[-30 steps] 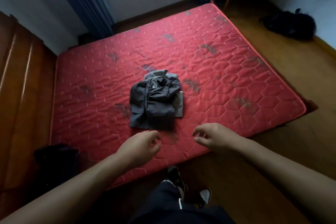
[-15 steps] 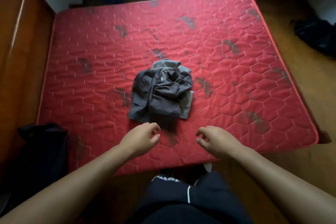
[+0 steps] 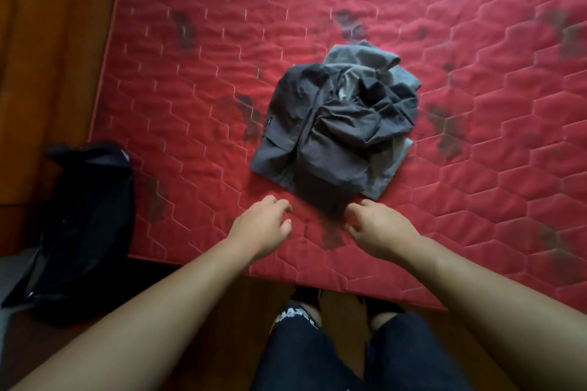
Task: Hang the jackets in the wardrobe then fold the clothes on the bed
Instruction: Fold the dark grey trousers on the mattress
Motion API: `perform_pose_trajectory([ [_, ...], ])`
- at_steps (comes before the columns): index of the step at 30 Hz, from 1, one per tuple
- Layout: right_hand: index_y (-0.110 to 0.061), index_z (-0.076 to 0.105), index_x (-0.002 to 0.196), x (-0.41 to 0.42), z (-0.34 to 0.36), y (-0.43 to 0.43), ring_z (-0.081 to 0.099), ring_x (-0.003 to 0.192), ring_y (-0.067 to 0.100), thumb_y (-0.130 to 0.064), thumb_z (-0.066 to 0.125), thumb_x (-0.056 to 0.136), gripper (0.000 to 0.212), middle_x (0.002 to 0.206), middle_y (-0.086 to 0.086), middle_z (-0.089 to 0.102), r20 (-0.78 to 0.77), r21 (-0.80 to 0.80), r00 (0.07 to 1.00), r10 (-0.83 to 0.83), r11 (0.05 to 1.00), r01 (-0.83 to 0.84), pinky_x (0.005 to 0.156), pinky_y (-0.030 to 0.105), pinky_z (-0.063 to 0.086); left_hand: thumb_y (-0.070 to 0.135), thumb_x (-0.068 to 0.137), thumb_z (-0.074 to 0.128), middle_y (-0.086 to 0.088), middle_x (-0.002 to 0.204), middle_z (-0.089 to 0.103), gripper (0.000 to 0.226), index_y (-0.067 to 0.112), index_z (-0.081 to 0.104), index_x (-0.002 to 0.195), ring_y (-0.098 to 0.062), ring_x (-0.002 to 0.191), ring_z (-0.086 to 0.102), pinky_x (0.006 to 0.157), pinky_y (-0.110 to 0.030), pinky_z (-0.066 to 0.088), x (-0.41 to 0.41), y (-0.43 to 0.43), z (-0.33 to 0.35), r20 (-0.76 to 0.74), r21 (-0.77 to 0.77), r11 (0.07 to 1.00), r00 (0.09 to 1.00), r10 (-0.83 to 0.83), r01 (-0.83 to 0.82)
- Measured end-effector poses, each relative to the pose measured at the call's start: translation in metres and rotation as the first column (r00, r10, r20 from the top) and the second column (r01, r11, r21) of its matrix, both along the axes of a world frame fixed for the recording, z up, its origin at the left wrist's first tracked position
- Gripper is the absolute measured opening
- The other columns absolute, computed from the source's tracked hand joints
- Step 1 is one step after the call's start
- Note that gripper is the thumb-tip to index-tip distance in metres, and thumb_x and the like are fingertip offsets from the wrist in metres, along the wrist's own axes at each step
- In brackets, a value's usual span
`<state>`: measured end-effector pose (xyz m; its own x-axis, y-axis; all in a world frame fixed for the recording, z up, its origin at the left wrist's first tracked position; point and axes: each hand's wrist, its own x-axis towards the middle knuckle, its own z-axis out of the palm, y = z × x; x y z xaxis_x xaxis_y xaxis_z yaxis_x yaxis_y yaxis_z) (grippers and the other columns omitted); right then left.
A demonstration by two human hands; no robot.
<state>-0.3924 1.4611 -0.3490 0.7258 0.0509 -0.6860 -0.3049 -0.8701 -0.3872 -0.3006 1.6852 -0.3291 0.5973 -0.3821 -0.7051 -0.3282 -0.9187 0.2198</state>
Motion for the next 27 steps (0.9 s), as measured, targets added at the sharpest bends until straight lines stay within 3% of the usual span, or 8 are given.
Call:
perform_pose_trajectory([
  [6,-0.023,0.053,0.13,0.015,-0.128,0.033,0.045,0.117,0.033,-0.044,0.056,0.095,0.04,0.125,0.009,0.04,-0.108,-0.036,0.986,0.128,0.99,-0.133,0.087,0.044,0.048,0.038,0.095,0.053,-0.005,0.144,0.036,0.037,0.032,0.059,0.131,-0.03,0.131,0.039,0.1,-0.048,0.047,0.039,0.007,-0.127,-0.03,0.194,0.976,0.995,-0.1,0.103],
  [9,-0.031,0.052,0.135,0.02,-0.184,0.053,0.024,0.142,0.038,-0.035,0.053,0.095,0.04,0.156,0.016,0.017,-0.104,-0.104,0.971,0.216,0.969,-0.226,0.104,0.05,0.041,0.034,0.096,0.055,-0.011,0.165,0.001,0.037,0.039,0.06,0.132,-0.033,0.151,0.007,0.108,-0.053,0.038,0.062,0.021,-0.183,0.029,0.317,0.925,0.972,-0.233,0.212],
  [12,-0.041,0.046,0.143,0.022,-0.228,0.064,-0.002,0.15,0.042,-0.035,0.046,0.099,0.045,0.165,0.013,-0.012,-0.155,-0.17,0.946,0.285,0.936,-0.31,0.11,0.063,0.028,0.026,0.098,0.05,-0.011,0.164,-0.024,0.036,0.039,0.064,0.129,-0.036,0.152,-0.014,0.111,-0.057,0.031,0.088,0.037,-0.224,0.085,0.435,0.849,0.924,-0.372,0.301],
  [15,-0.04,0.045,0.144,0.019,-0.25,0.068,-0.01,0.15,0.044,-0.036,0.033,0.103,0.043,0.164,0.013,-0.018,-0.135,-0.231,0.943,0.304,0.916,-0.328,0.107,0.07,0.027,0.021,0.097,0.05,-0.014,0.163,-0.027,0.035,0.032,0.065,0.126,-0.038,0.152,-0.013,0.111,-0.059,0.03,0.11,0.048,-0.244,0.073,0.532,0.756,0.869,-0.489,0.381],
  [17,-0.025,0.032,0.154,0.016,-0.25,0.072,-0.001,0.153,0.039,-0.029,0.027,0.103,0.052,0.167,0.013,-0.01,-0.094,-0.279,0.946,0.311,0.904,-0.325,0.106,0.064,0.034,0.018,0.098,0.047,-0.011,0.166,-0.019,0.039,0.025,0.056,0.135,-0.035,0.154,-0.006,0.111,-0.057,0.03,0.121,0.052,-0.247,0.072,0.536,0.738,0.85,-0.522,0.409],
  [20,-0.004,0.011,0.159,0.014,-0.238,0.07,0.023,0.149,0.032,-0.019,0.024,0.103,0.06,0.164,0.016,0.013,-0.052,-0.362,0.964,0.261,0.895,-0.262,0.104,0.052,0.041,0.017,0.098,0.046,-0.01,0.164,0.017,0.043,0.015,0.046,0.141,-0.029,0.152,0.016,0.111,-0.053,0.033,0.125,0.048,-0.235,0.165,0.399,0.828,0.857,-0.488,0.395],
  [23,0.003,0.042,0.14,0.02,-0.212,0.056,0.058,0.112,0.034,-0.009,0.033,0.097,0.046,0.126,0.017,0.052,0.097,-0.354,0.967,0.237,0.916,-0.189,0.084,0.043,0.046,0.025,0.098,0.05,-0.01,0.126,0.053,0.028,0.01,0.059,0.12,-0.032,0.124,0.052,0.097,-0.049,0.046,0.12,0.035,-0.203,0.307,0.155,0.911,0.858,-0.413,0.383],
  [27,-0.004,0.057,0.095,0.027,-0.15,0.038,0.064,0.072,0.039,-0.002,0.051,0.088,0.01,0.089,0.016,0.058,0.28,-0.309,0.951,0.129,0.95,-0.039,0.059,0.04,0.033,0.014,0.092,0.058,-0.01,0.105,0.059,0.015,0.01,0.065,0.105,-0.034,0.098,0.06,0.084,-0.046,0.05,0.114,0.015,-0.137,0.346,-0.255,0.958,0.938,-0.038,0.133],
])
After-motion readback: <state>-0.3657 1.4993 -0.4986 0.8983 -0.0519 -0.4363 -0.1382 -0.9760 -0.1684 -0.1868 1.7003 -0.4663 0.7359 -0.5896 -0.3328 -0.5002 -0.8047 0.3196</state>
